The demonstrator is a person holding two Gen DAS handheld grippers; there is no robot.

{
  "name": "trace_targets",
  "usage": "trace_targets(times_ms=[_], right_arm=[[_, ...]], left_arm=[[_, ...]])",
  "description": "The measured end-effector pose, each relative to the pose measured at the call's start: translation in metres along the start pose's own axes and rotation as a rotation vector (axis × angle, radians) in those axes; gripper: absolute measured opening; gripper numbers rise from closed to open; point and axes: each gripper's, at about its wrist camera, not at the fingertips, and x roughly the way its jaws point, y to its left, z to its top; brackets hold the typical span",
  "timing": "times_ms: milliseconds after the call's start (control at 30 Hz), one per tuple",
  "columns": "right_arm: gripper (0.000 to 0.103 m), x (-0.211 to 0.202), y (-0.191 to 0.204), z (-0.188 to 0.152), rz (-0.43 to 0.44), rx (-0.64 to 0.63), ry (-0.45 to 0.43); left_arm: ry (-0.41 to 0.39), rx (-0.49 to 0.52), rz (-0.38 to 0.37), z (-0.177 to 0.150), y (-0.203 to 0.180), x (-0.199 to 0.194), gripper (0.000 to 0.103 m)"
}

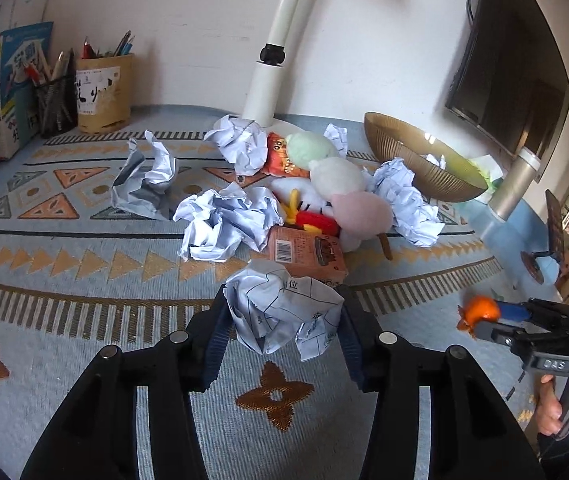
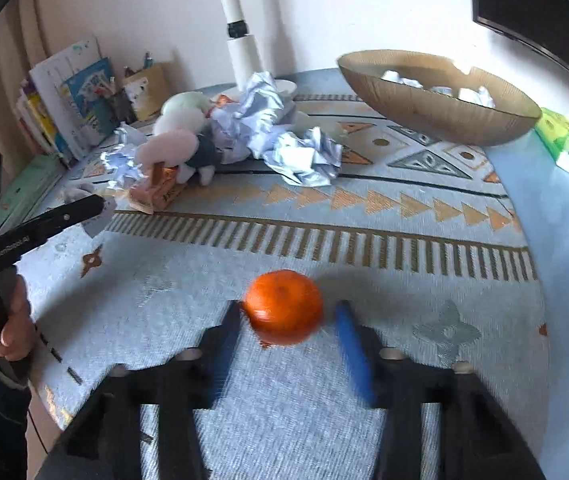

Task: Organize objects
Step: 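Carry paper ball and orange into the brown bowl and release both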

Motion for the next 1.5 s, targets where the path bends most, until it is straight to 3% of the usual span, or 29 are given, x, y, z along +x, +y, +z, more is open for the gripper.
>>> trace_targets(times_ms=[267,433,467,667,733,867,967,1100,1267,1433,1467,1500], right_arm=[[0.065,0.0,0.006,-0.003,0.0,-0.009,-0.007],[0.046,-0.002,0.014,0.003,0.011,-0.013,-0.024],[0.037,0.001,0.015,0.003,-0.011,-0.018,-0.019],[0.037,-0.023,-0.003,0.007,-0.001,0.037,-0.083],[0.037,-0.04,-0.018,0.017,-0.004,0.062,-0.127],[0.037,-0.079,-0.063,0.057,-0.048,0.153,-0.25],[0.037,-0.09,-0.102,0.089,-0.081,0.257,-0.315],[0.037,-0.08,-0.148,0.122,-0.092,0.39,-0.362],[0.037,-0.048,-0.174,0.15,-0.16,0.405,-0.373],[0.037,-0.021,-0.185,0.16,-0.181,0.396,-0.356],[0.037,-0.017,-0.186,0.16,-0.188,0.398,-0.341],[0.046,-0.014,-0.189,0.162,-0.185,0.401,-0.319]], left_arm=[[-0.001,0.002,-0.005,0.001,0.001,0.001,0.047],[0.004,0.007,-0.001,0.001,-0.001,0.002,0.047],[0.005,0.013,0.005,0.001,-0.002,0.002,0.047],[0.014,0.02,-0.018,0.004,-0.01,-0.003,0.046],[-0.007,0.012,-0.065,0.016,-0.021,-0.013,0.046],[-0.12,0.05,-0.15,0.072,-0.069,-0.033,0.046],[-0.135,0.076,-0.203,0.117,-0.117,-0.014,0.046],[-0.136,0.066,-0.201,0.157,-0.17,0.044,0.046],[-0.145,0.019,-0.223,0.165,-0.193,0.111,0.046],[-0.124,0.033,-0.208,0.164,-0.203,0.15,0.047],[-0.124,0.041,-0.207,0.162,-0.204,0.152,0.052],[-0.122,0.04,-0.207,0.159,-0.205,0.156,0.055]])
